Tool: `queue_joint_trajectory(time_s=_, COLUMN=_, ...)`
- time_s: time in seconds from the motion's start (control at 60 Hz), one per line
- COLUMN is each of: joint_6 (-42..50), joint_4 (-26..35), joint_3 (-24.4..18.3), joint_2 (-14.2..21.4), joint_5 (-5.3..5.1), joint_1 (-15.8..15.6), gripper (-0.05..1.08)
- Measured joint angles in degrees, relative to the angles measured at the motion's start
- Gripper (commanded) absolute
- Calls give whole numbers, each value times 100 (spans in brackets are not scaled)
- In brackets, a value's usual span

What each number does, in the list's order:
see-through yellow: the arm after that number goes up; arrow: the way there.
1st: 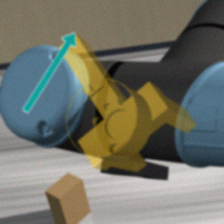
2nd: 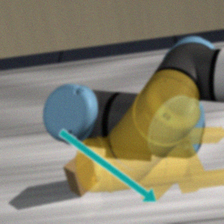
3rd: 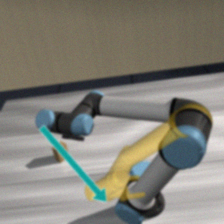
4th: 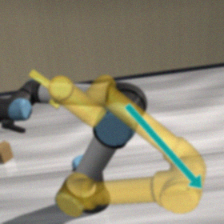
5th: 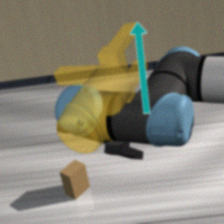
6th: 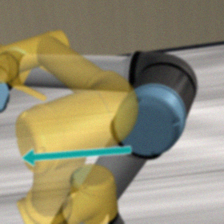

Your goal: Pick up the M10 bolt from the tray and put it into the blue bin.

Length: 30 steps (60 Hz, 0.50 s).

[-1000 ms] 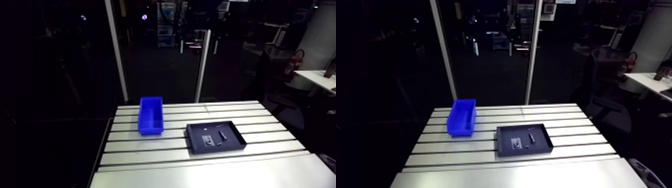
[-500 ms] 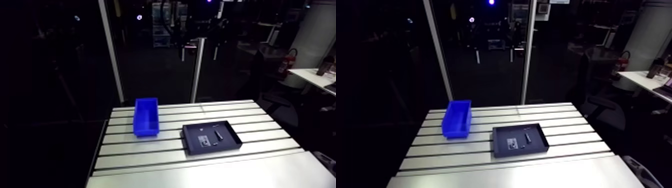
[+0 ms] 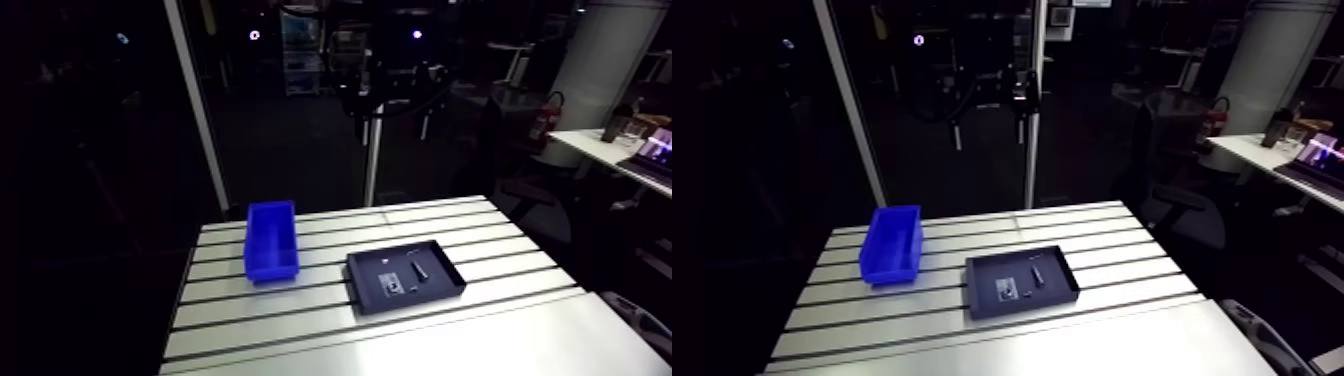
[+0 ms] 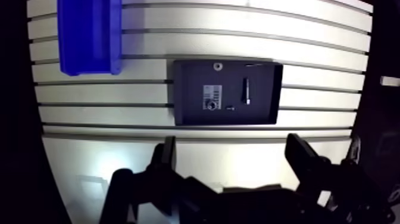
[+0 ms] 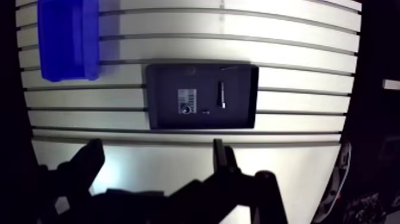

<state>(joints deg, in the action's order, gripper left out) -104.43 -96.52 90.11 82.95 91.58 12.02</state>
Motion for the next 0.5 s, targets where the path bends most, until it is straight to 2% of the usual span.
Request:
queue_joint_trajectory(time_s=0.3, joint_6=-391, joint_4=-396, joint_3=404, joint_2=30, joint_5=-168, joint_1=328, gripper=0)
queue_joint_trajectory(time_s=0.5, joint_6=-613, joint_4=-579, joint_3=678, joint_2=46, joint_5=-218, joint_1=513, gripper=0)
